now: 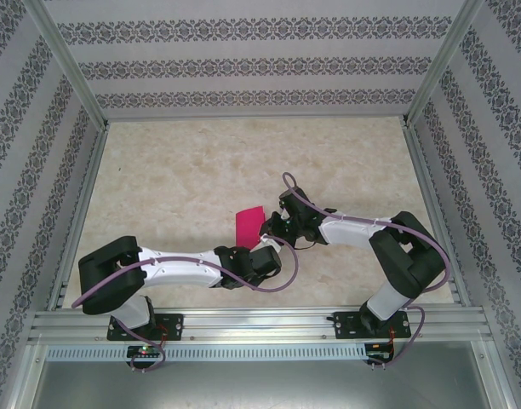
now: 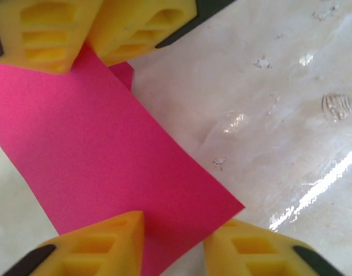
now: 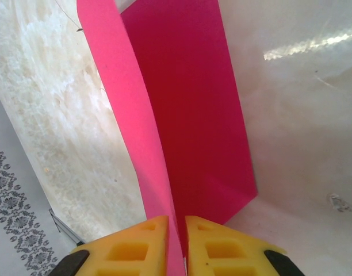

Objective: Fold a paper plane with a square sheet of paper (pick it up from the middle)
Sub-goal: Third fold the triangle at the center of the table.

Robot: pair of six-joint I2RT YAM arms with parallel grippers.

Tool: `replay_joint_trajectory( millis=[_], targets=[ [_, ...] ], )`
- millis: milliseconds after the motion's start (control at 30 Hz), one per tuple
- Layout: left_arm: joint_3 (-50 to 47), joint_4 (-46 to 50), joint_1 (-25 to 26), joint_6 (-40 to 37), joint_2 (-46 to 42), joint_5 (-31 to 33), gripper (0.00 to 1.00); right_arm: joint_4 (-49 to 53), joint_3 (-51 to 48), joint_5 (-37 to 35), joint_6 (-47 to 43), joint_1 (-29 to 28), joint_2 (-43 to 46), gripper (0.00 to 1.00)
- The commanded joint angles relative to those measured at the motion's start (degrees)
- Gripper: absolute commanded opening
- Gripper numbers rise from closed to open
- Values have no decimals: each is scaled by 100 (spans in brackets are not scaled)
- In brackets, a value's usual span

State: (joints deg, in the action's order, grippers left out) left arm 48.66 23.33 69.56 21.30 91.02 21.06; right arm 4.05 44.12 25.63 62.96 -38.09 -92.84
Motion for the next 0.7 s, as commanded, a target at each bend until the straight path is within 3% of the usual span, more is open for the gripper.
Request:
replay_joint_trajectory(
  millis=[0,300,433,667],
  targets=[
    [47,-258,58,6,-254,196,25,-110,-95,32,-64,65,219,18],
    [-189,-462,-164,-28,-669,-181,1,101,-227,-83,-220,119,449,24],
    [-417,-646,-399,-26,-932,-625,0,112,-303,-124,-267,160,643,33],
    [-876,-969,-1067,-58,-1245,-1850,0,573,-20,-209,-817,289,941,32]
  ],
)
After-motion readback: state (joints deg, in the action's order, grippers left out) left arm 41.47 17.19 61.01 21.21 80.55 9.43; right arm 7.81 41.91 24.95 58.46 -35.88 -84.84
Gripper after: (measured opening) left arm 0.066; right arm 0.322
